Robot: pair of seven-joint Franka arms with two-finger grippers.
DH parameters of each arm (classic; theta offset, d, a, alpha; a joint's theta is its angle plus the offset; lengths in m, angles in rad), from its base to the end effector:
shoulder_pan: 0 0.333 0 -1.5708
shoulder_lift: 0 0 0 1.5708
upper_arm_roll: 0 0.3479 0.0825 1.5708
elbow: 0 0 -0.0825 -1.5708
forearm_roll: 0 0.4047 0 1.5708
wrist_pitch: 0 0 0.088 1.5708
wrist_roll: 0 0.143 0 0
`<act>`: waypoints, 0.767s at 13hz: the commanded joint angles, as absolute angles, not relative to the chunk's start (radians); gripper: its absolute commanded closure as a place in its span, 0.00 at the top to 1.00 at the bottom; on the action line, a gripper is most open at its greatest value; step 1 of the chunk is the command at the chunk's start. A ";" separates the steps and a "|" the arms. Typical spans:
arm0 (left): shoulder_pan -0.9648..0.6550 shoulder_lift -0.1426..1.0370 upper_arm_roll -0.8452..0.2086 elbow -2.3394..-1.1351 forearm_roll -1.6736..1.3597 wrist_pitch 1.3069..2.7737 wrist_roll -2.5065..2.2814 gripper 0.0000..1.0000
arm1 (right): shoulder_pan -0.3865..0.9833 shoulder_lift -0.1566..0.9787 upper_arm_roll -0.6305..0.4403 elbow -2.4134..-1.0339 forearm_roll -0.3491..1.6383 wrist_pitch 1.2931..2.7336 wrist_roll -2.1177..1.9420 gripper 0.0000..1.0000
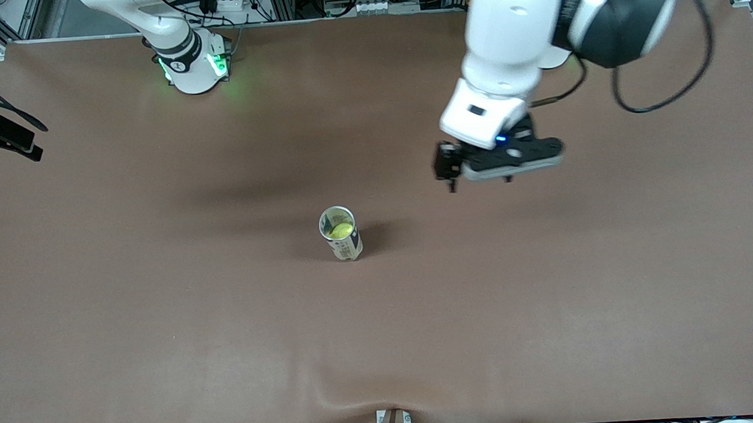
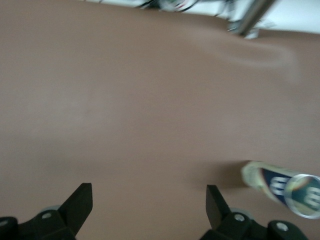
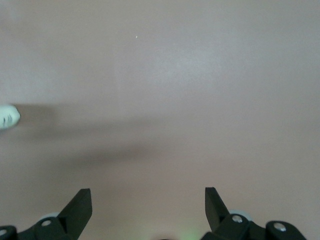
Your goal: Insert tennis ball vertically with right arm
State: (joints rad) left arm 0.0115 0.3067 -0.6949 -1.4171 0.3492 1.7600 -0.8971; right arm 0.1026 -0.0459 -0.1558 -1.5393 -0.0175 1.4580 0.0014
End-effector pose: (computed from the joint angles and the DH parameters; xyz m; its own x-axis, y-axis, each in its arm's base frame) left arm 0.5878 -0.3446 0.5611 0.9637 0.1936 0.1840 0.1996 -0.9798 -0.0145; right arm 0.5456 -0.0339 0.6515 0.9978 -0.0561 -0.0359 -0.0557 -0.9984 0.0104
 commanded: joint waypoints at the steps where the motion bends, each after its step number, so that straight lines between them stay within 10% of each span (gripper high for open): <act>1: 0.130 0.282 -0.701 -1.431 0.250 1.665 -0.853 1.00 | 0.094 -0.063 -0.155 -1.543 -0.031 1.440 -0.075 1.00; 10: 0.247 0.281 -0.696 -1.382 0.210 1.534 -0.674 1.00 | 0.097 -0.061 -0.156 -1.545 -0.031 1.445 -0.074 1.00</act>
State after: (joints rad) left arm 0.2168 0.3021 -0.6910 -1.3822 0.2349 1.5557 -0.7151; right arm 0.0985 -0.0459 -0.1592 -1.5392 -0.0177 1.4499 -0.0636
